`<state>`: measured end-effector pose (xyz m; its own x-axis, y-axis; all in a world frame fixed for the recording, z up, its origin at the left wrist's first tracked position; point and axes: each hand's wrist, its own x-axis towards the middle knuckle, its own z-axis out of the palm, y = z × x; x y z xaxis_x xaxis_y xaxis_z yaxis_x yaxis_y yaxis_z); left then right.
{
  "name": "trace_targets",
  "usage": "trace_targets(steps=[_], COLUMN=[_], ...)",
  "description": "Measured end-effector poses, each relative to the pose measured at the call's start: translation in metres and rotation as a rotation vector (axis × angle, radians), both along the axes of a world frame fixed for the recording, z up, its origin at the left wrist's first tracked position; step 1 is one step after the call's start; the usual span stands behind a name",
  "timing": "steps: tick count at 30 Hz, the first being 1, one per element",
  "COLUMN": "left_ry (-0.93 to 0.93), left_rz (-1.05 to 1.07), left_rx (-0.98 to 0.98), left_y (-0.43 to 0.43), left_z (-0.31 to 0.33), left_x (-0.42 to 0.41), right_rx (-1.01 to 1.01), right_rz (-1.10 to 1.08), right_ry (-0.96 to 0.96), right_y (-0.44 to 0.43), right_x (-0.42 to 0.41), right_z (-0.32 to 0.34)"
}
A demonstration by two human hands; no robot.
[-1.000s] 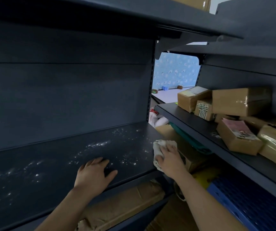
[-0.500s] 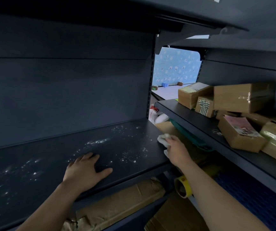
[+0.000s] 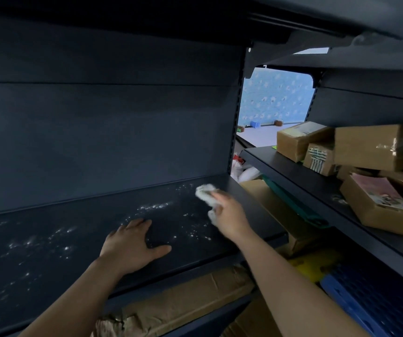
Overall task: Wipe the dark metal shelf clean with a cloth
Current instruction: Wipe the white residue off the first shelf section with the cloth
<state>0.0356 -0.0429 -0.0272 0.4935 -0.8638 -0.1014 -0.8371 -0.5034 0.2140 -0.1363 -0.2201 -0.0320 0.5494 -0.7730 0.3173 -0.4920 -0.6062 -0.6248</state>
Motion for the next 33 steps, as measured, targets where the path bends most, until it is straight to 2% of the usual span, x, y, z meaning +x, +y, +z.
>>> trace_targets(steps=[3,6,9,15,17,21,23,26,33], left_ry=[-0.052,-0.028,0.009,-0.011,-0.017,-0.019,-0.057,-0.05,-0.046], left_rz=[0.049,0.089,0.101,0.101,0.09,0.097,0.099,0.101,0.104], left_rx=[-0.005,0.043,0.06,0.05,0.059,0.0,0.002,0.083,0.121], left_y=[0.0,-0.002,-0.003,-0.002,-0.001,-0.003,-0.006,-0.011,-0.015], left_z=[0.005,0.004,0.0,-0.002,-0.003,0.006,0.01,0.008,0.0], left_x=[0.015,0.026,0.03,0.031,0.03,0.04,0.047,0.057,0.064], right_rx=[-0.029,0.038,-0.004,0.033,0.07,-0.01,-0.002,0.02,-0.261], right_rz=[-0.192,-0.207,-0.214,0.043,0.122,-0.067,-0.175,-0.202,0.075], right_ry=[0.106,0.277,0.366,0.295,0.211,0.084,0.155,0.35,0.593], right_y=[-0.043,-0.066,-0.062,-0.029,-0.024,-0.064,-0.096,-0.127,-0.12], right_x=[-0.026,-0.039,-0.017,0.051,0.058,0.034,0.017,0.012,0.085], right_z=[-0.003,-0.013,-0.021,-0.019,-0.016,-0.006,-0.01,-0.02,-0.012])
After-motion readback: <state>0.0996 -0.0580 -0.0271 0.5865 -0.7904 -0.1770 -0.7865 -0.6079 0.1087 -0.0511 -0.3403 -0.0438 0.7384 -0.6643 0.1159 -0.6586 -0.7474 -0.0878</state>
